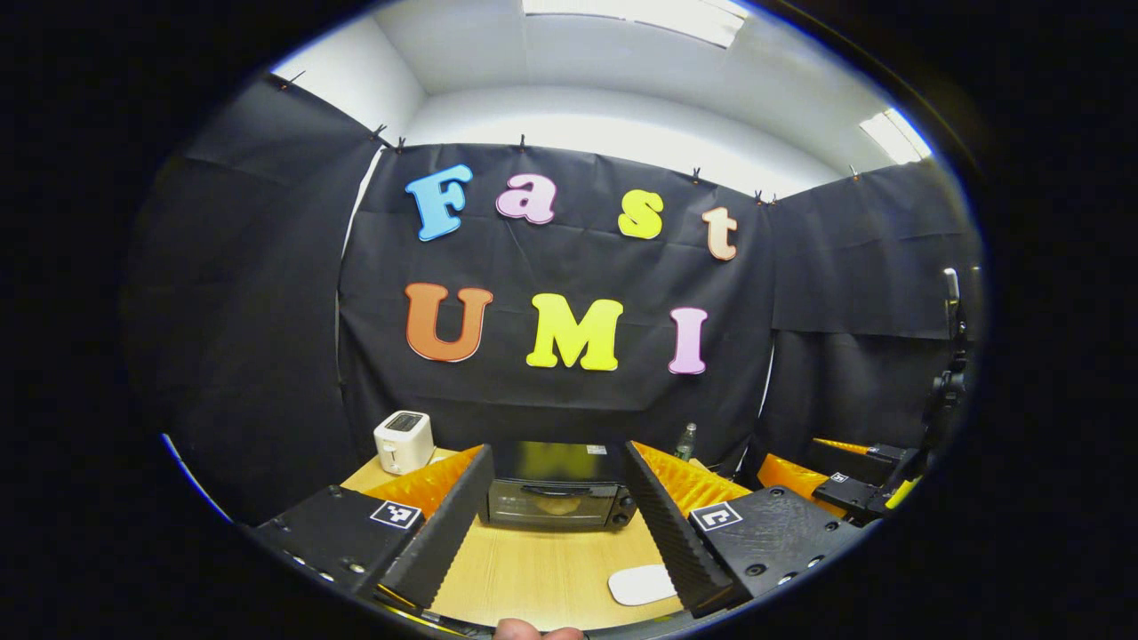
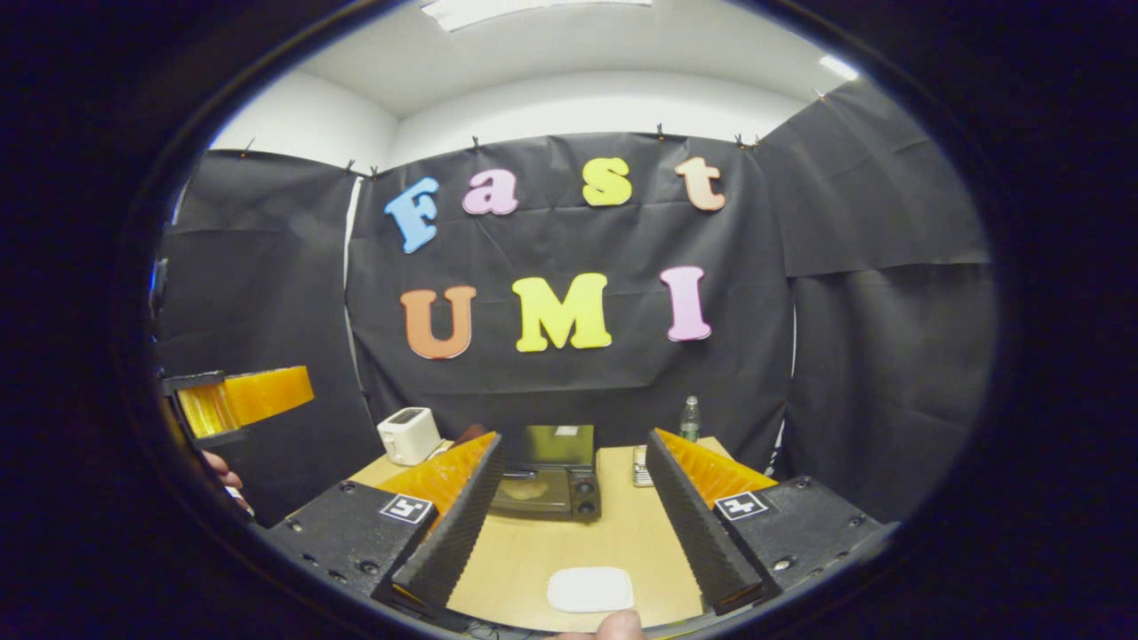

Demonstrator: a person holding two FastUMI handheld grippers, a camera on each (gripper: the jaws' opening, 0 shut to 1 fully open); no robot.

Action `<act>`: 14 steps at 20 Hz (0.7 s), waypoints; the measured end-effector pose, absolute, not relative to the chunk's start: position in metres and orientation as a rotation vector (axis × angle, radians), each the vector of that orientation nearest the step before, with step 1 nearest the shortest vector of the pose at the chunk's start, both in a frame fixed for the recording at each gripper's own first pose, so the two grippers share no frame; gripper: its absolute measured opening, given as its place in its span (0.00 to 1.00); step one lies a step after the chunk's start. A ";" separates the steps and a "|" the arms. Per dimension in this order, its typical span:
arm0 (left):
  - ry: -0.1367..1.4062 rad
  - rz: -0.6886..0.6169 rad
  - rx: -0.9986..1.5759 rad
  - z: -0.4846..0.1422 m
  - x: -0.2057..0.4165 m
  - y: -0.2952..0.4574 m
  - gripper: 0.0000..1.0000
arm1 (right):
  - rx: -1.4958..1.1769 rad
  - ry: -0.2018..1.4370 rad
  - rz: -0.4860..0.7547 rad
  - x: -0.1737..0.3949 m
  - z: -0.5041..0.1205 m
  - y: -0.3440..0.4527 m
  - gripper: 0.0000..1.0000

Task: Open the electric oven with the left hand, put the food in, and close the electric oven.

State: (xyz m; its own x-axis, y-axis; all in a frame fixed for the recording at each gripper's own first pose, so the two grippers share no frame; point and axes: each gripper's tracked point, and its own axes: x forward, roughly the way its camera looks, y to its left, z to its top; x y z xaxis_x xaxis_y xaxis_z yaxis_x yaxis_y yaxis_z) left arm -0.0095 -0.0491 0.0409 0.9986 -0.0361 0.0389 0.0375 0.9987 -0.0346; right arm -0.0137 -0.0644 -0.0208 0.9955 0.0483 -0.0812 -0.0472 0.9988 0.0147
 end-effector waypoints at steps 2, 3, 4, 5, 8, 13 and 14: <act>-0.034 -0.041 -0.049 0.032 -0.044 -0.038 0.94 | 0.004 0.082 0.049 -0.042 -0.023 -0.047 0.96; -0.025 -0.043 -0.056 0.026 -0.057 -0.036 0.94 | 0.001 0.083 0.046 -0.056 -0.024 -0.039 0.96; -0.010 -0.045 -0.063 0.018 -0.069 -0.033 0.94 | -0.004 0.088 0.043 -0.068 -0.026 -0.032 0.96; -0.003 -0.045 -0.065 0.014 -0.083 -0.030 0.94 | -0.006 0.093 0.041 -0.079 -0.029 -0.025 0.96; -0.007 -0.035 -0.066 0.008 -0.107 -0.023 0.94 | 0.005 0.104 0.044 -0.103 -0.034 -0.011 0.96; 0.005 -0.038 -0.070 0.003 -0.120 -0.024 0.94 | -0.016 0.105 0.049 -0.118 -0.035 -0.008 0.96; 0.003 -0.037 -0.073 0.004 -0.119 -0.023 0.94 | -0.015 0.100 0.045 -0.119 -0.032 -0.009 0.96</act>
